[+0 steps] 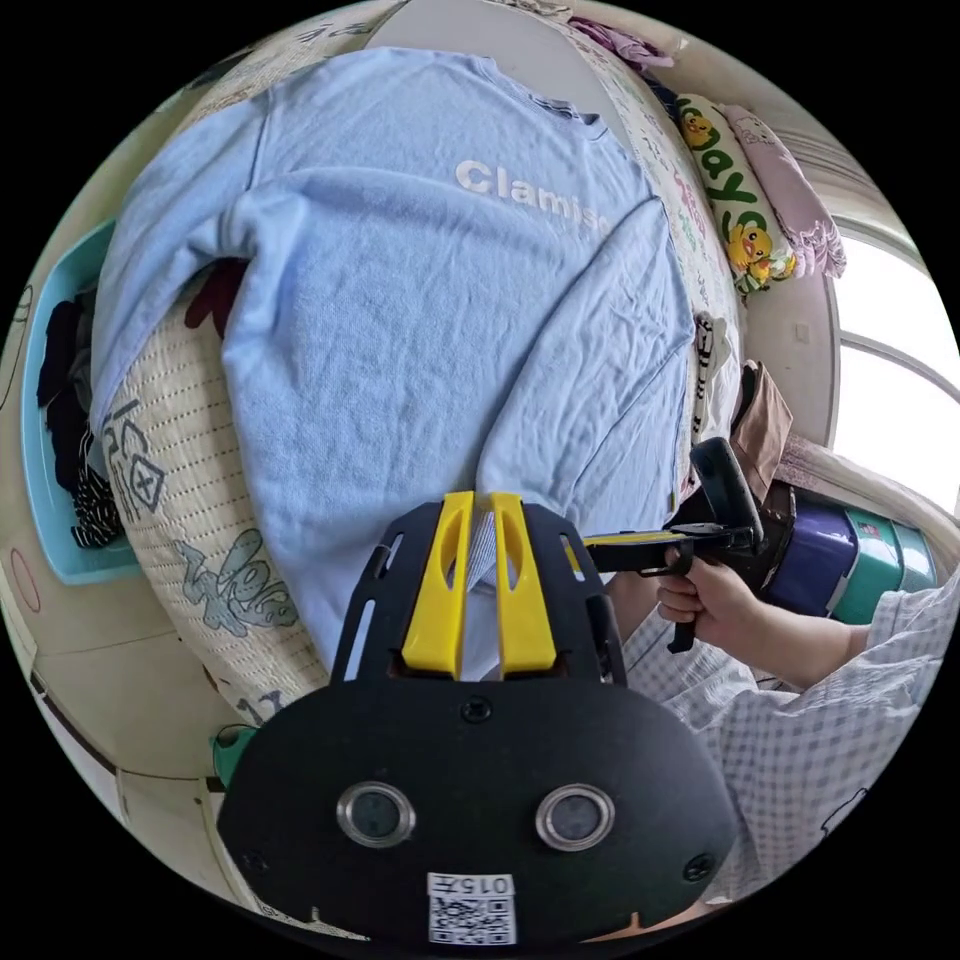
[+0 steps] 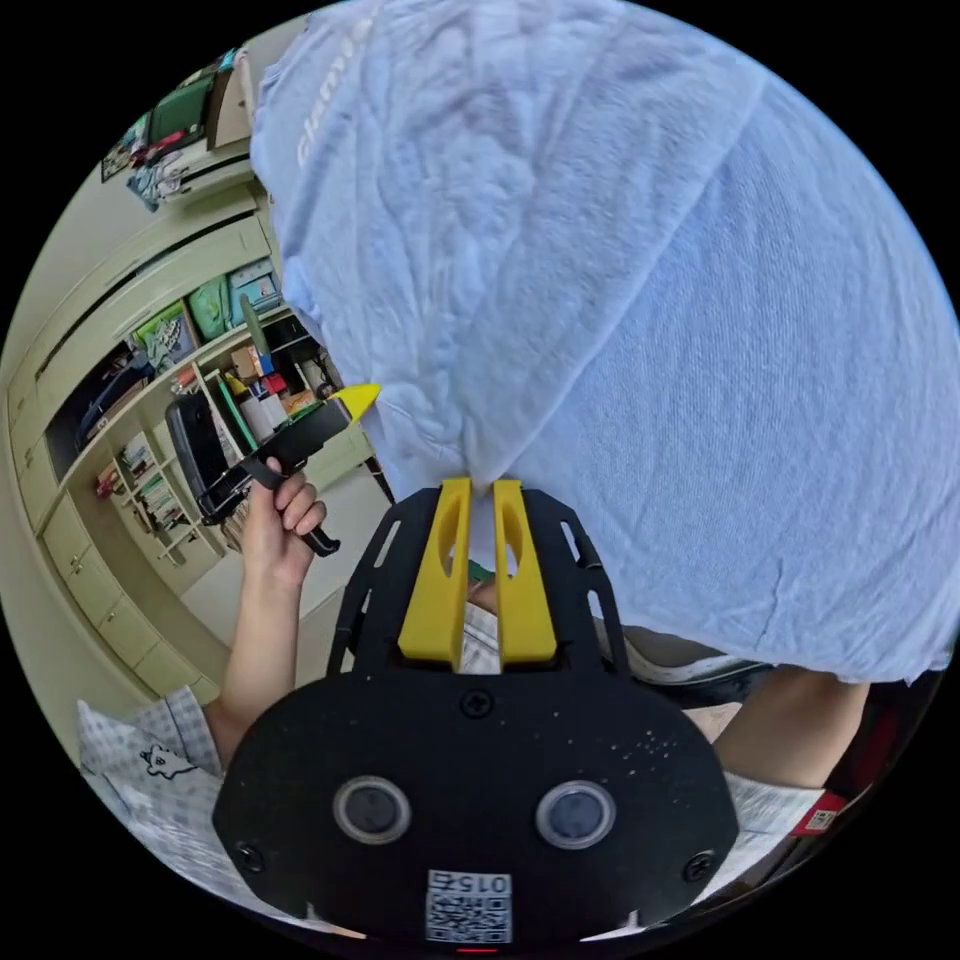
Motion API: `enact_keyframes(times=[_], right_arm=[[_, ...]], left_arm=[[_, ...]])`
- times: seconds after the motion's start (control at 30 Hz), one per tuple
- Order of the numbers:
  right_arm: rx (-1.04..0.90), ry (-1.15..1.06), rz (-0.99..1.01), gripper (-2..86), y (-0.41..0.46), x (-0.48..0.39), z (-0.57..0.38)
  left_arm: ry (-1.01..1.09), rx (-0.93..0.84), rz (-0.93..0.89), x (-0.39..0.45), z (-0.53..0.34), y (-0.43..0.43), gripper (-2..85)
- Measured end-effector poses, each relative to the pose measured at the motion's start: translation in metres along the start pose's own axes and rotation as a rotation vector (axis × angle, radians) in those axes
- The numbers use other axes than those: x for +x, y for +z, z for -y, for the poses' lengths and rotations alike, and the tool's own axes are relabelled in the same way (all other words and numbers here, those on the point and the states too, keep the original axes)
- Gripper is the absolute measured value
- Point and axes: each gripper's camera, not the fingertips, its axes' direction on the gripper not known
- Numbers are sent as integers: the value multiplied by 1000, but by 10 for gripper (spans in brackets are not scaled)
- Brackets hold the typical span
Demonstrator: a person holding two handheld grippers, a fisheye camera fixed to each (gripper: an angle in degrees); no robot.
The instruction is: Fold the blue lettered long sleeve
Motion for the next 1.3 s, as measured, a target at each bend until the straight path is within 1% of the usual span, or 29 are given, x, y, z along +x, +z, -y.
enact_keyframes(times=[0.07,0.13,0.17,0.23,0.27,0.33,0.37,0.4,0.43,0.5,0.53,0.57,0.6,0.63,0.67,0.7,0.73,0.77,0.8,0.87,0.97,1.1,1.17,1.23,1.3], right_arm=[[42,-34,-65,34,-27,-24,-15],[60,-21,-79,32,-44,-36,-24],[60,-10,-102,32,-51,-44,-27],[42,-12,-171,36,-57,-56,-28],[37,-25,-194,42,-66,-64,-30],[14,-38,-218,49,-81,-76,-34],[-10,-32,-230,49,-93,-83,-38],[-20,-34,-237,47,-101,-87,-41],[-16,-57,-268,46,-118,-99,-50],[13,-148,-369,50,-147,-128,-62],[39,-241,-456,56,-161,-156,-68],[68,-342,-530,65,-171,-187,-70],[81,-394,-555,69,-174,-203,-69],[99,-496,-580,77,-175,-235,-63],[104,-581,-591,83,-172,-267,-50],[108,-618,-597,84,-168,-282,-43],[112,-696,-611,86,-159,-312,-28],[120,-760,-637,86,-147,-338,-14],[124,-784,-652,87,-141,-350,-6],[130,-846,-693,88,-118,-387,22],[121,-871,-739,89,-92,-409,50],[117,-852,-797,88,-68,-409,69],[128,-850,-832,84,-56,-400,73],[160,-857,-854,82,-48,-393,70],[170,-853,-872,80,-41,-383,68]], left_arm=[[30,9,12,-6,-8,-8,13],[46,22,30,-12,-19,-14,5],[64,28,77,-15,-26,-16,0],[86,37,249,-16,-36,-15,-4],[135,53,315,-18,-45,-16,-4],[111,75,249,-35,-57,-22,-3],[80,119,173,-52,-68,-31,0],[13,200,82,-75,-82,-44,6],[-26,251,28,-88,-91,-52,11],[-240,480,-184,-153,-133,-80,55],[-305,529,-232,-172,-144,-85,66],[-442,618,-320,-210,-168,-89,89],[-578,688,-401,-247,-190,-87,109],[-644,716,-443,-266,-200,-84,119],[-758,764,-527,-300,-218,-76,131],[-860,800,-596,-331,-232,-65,141],[-909,819,-632,-346,-239,-59,146],[-998,855,-712,-373,-250,-45,154],[-1075,880,-778,-397,-257,-30,159],[-1165,892,-842,-427,-263,-11,165],[-1261,856,-872,-469,-263,12,172],[-1306,774,-875,-504,-253,35,171],[-1322,763,-891,-512,-250,44,162],[-1337,775,-897,-515,-250,51,123],[-1349,857,-864,-512,-256,49,58]])
